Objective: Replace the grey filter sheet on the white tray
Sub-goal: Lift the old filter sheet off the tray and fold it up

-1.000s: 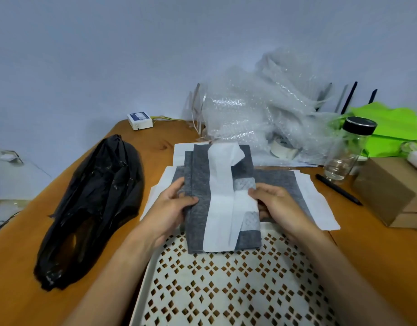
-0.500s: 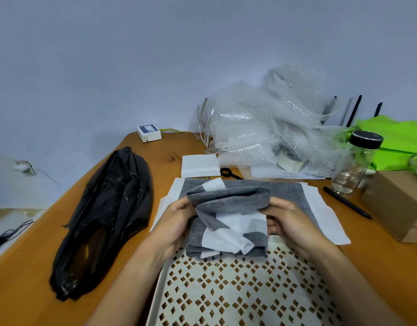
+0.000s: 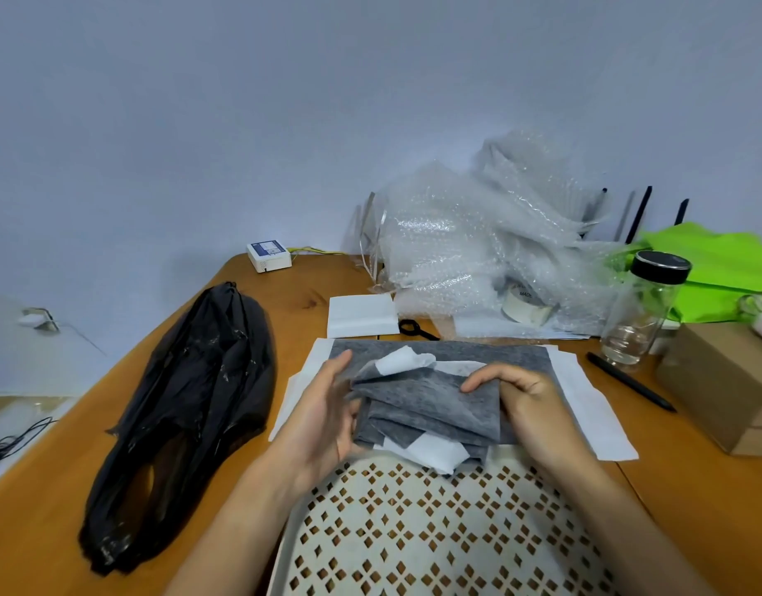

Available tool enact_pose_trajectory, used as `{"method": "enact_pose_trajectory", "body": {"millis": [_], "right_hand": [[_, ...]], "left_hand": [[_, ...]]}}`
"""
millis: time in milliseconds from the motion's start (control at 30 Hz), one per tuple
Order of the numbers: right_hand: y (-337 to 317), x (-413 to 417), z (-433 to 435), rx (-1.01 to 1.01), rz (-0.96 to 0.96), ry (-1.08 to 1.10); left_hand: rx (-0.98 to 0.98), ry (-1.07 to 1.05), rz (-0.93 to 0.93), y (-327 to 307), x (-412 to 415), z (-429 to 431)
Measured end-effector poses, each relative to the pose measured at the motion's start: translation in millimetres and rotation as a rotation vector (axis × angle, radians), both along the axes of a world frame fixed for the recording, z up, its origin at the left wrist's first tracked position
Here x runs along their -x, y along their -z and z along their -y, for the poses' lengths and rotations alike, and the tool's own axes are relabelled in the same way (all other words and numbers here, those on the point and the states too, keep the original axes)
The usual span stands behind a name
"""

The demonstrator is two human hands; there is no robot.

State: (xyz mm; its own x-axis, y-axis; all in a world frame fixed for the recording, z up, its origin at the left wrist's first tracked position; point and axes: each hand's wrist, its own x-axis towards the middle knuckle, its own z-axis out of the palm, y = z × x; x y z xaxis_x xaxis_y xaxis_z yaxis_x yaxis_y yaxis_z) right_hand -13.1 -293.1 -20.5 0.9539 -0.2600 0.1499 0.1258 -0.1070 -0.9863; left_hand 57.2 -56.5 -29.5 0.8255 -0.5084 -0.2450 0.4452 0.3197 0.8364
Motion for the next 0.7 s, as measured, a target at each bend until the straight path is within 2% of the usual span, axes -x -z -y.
{"method": "enact_pose_trajectory", "body": {"millis": [167,333,533,700], "right_hand": [[-2.4,3.3,-3.7,0.071,0.057,0.007],[1.9,1.8,-2.6,0.089,0.029,-0.014],[-3.2,0.2,-5.2,-0.163,-0.072,-0.079],[-0.8,6.7,-18.3,0.076,-0.254,-0.197]], "left_hand": [[-0.141,0.074,0.04,-2.1,13.4,8.2],[-0.12,-0.012,0.021,1.8,9.9,4.6],[-0.002,-0.099,0.049,1.0,6.9,4.4],[0.029,-0.086,0.097,4.7,7.0,5.6]]}}
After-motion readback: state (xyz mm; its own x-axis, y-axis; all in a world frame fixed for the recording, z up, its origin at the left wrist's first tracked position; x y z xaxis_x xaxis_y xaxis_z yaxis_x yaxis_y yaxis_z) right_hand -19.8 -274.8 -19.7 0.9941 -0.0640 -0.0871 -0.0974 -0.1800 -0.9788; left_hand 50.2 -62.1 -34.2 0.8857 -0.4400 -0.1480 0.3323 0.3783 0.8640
